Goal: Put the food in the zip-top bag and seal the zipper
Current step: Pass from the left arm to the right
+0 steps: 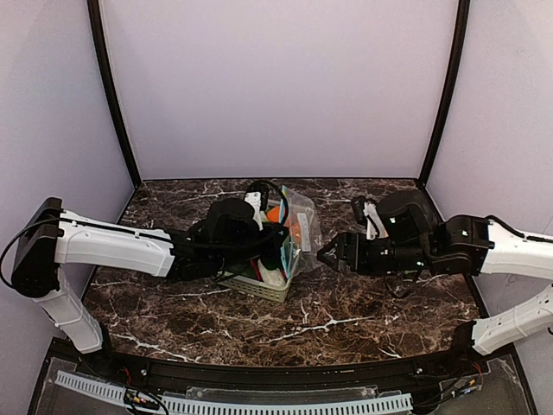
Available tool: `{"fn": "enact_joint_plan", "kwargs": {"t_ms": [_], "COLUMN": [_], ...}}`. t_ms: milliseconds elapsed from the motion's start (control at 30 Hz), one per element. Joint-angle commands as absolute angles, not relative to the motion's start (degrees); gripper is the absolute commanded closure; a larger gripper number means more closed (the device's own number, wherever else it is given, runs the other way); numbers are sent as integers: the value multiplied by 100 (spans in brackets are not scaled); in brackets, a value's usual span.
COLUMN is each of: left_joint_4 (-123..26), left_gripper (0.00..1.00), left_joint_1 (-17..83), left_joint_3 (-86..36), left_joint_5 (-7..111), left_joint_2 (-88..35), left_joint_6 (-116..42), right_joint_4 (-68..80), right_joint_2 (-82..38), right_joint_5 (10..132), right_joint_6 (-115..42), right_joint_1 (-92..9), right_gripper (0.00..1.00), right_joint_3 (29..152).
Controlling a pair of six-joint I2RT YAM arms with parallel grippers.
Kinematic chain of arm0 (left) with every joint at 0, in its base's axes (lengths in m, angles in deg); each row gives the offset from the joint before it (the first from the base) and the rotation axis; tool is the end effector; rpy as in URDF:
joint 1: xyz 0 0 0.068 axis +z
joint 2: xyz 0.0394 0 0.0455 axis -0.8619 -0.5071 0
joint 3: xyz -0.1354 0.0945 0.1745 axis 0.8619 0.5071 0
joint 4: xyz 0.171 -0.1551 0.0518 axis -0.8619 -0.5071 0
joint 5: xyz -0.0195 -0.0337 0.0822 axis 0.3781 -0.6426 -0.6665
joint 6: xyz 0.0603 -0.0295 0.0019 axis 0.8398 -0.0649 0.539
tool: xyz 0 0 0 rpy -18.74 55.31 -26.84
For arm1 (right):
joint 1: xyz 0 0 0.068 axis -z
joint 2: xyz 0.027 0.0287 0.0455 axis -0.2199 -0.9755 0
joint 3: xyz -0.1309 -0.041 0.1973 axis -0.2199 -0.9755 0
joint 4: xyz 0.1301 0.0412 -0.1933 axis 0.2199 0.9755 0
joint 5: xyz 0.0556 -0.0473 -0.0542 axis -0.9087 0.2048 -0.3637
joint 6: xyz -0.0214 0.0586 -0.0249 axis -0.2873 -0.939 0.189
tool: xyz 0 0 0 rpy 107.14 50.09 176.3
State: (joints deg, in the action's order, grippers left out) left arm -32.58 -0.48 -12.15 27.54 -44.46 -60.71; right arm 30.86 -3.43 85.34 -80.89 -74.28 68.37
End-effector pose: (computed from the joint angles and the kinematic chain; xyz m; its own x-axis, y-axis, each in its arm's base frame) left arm 0.1975 -0.3124 0.2331 -0.5229 -0.2110 -0.8258 0.4850 0.7231 -0.4919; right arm 0.1215 0.2106 0.2702 -0.8124 0.1252 -0.5694 -0.3053 0.7406 0.5985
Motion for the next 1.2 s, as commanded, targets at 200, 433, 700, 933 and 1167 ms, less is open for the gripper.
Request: {"fn": "enact_joint_plan", "kwargs": {"t_ms": [200, 433, 700, 933, 1167], "left_joint_4": [-2337, -2122, -1956, -1725, -1433], "left_gripper": [99, 99, 99, 99, 99], "left_joint_1": [-141, -164, -200, -275, -296], "left_joint_3": [-921, -826, -735, -540, -369], "left_joint_5": [2489, 2506, 2462, 2186, 1952], "left_joint_2": [-4229, -4263, -4250, -4178, -4141], "left_joint_6": [-6773, -6936, -7031, -7145, -7253], "right_joint_4": [3009, 3107, 3680, 4480, 4535], "right_joint_2": [-1737, -2384, -3076, -3551, -3555], "right_joint_5": [10045, 10631, 11402, 12014, 11900], "right_joint_6": [-8166, -8200, -8390, -9008, -9469], "right_joint_1": [-8020, -8055, -8051, -8051, -8045], "right_gripper": [20, 19, 19, 20, 33], "right_joint_3": [7824, 8218, 8742, 9017, 8704]}}
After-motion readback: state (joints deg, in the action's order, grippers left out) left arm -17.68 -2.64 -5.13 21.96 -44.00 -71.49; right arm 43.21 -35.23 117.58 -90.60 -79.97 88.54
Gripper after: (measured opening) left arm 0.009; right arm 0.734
